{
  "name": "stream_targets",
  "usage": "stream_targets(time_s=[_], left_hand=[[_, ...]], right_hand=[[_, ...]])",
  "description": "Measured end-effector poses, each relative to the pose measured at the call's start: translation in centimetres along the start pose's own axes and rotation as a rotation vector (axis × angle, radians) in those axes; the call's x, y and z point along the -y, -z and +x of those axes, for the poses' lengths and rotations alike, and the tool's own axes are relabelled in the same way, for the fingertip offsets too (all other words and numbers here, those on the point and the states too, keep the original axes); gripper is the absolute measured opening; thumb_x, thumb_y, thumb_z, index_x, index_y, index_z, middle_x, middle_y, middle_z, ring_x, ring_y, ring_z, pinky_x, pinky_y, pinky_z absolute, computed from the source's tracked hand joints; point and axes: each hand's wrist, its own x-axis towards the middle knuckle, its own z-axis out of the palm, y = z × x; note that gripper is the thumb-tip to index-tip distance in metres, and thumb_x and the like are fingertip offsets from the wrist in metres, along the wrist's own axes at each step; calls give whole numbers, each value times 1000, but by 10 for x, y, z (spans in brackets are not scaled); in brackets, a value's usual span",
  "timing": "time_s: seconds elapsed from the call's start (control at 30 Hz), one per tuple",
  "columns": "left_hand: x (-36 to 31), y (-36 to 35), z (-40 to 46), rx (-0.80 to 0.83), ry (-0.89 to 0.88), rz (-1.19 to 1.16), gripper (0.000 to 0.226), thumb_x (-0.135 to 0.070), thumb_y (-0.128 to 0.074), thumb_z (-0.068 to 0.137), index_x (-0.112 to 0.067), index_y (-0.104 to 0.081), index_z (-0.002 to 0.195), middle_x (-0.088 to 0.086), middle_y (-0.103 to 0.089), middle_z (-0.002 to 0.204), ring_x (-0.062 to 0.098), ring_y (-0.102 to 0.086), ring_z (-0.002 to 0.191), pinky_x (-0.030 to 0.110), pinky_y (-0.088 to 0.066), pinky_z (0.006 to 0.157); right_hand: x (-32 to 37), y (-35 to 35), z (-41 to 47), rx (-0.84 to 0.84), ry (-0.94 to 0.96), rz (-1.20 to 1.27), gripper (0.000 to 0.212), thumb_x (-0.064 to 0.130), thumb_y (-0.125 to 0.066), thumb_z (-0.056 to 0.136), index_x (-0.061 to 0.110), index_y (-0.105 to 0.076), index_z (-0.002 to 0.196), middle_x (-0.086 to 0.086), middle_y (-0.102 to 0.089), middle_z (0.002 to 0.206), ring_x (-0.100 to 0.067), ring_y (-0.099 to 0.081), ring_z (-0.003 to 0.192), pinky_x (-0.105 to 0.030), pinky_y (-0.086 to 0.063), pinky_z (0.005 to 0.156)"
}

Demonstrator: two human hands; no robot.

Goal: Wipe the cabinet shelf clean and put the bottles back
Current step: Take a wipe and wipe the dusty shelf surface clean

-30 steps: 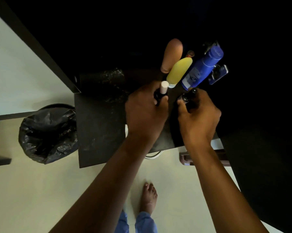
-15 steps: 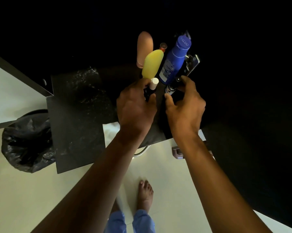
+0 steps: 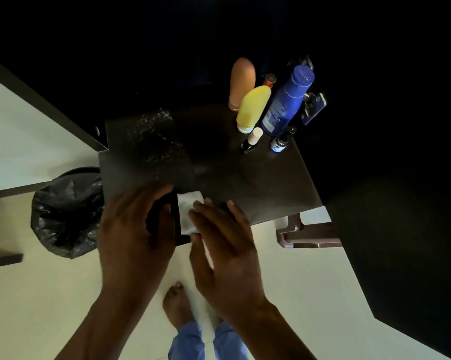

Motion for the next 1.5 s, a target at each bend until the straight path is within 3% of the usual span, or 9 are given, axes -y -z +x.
stream_targets(time_s=[0.23, 0.4, 0.6, 0.77, 0.9, 1.03, 1.2, 1.4, 1.5], left_hand=[[21, 4, -11, 79, -3, 92, 35, -1, -78, 84, -13, -77, 117, 7, -75, 122, 33, -67, 118, 31, -35, 111], [24, 2, -6, 101, -13, 107, 35, -7, -78, 87, -14, -77, 121, 4, -73, 128, 29, -63, 120, 27, -35, 110], [28, -2, -9, 86, -27, 114, 30, -12, -72, 92, -12, -76, 122, 5, -72, 130, 29, -63, 121, 31, -38, 109], [33, 2, -10, 68, 5, 91, 37, -24, -61, 94, -12, -73, 128, 5, -70, 132, 26, -61, 127, 24, -30, 114], [39, 9, -5, 41, 94, 93, 42, -29, -61, 93, -12, -69, 130, 7, -69, 133, 28, -61, 126, 24, -30, 111], [42, 13, 0, 43, 124, 101, 41, -33, -60, 95, -13, -70, 129, 6, -68, 133, 25, -59, 124, 25, -33, 106], [44, 13, -1, 50, 114, 101, 32, -24, -69, 96, -13, -72, 126, 4, -69, 130, 21, -57, 121, 24, -36, 102], [50, 8, -4, -1, 68, 84, 34, -23, -60, 96, -12, -72, 126, 5, -72, 127, 19, -58, 117, 25, -39, 101], [51, 7, -2, -15, 66, 80, 36, -20, -61, 94, -13, -73, 126, 3, -72, 127, 18, -58, 117, 22, -37, 103]], right_hand=[[-8, -8, 2, 232, 93, -241, 49, 33, -45, 108, 6, -56, 147, -9, -50, 158, -22, -39, 152, -47, -31, 125], [-45, 29, 24, 171, -186, -282, 48, 29, -46, 107, 6, -53, 149, -10, -49, 158, -22, -39, 152, -48, -20, 129], [-61, 33, 32, 116, -304, -351, 51, 34, -37, 109, 9, -52, 151, -6, -48, 159, -15, -37, 152, -45, -18, 130], [-21, 5, 30, 213, -87, -201, 46, 24, -48, 107, 8, -53, 149, -8, -49, 158, -19, -38, 152, -46, -22, 129], [1, -26, 67, 303, 89, -236, 52, 31, -35, 109, 8, -45, 154, -9, -44, 162, -17, -33, 155, -45, -19, 130], [-7, -58, 139, 209, 81, -206, 52, 27, -42, 102, 3, -55, 146, -15, -55, 152, -26, -48, 145, -48, -21, 129], [0, -92, 197, 267, 134, -282, 50, 26, -42, 102, 6, -53, 147, -13, -53, 154, -23, -43, 148, -41, -11, 129], [18, -86, 177, 391, 268, -141, 51, 12, -47, 101, 6, -48, 151, -10, -49, 158, -19, -38, 150, -32, -5, 129], [13, -68, 154, 392, 274, -202, 49, 17, -45, 101, 4, -54, 147, -12, -54, 154, -22, -46, 146, -40, -16, 130]])
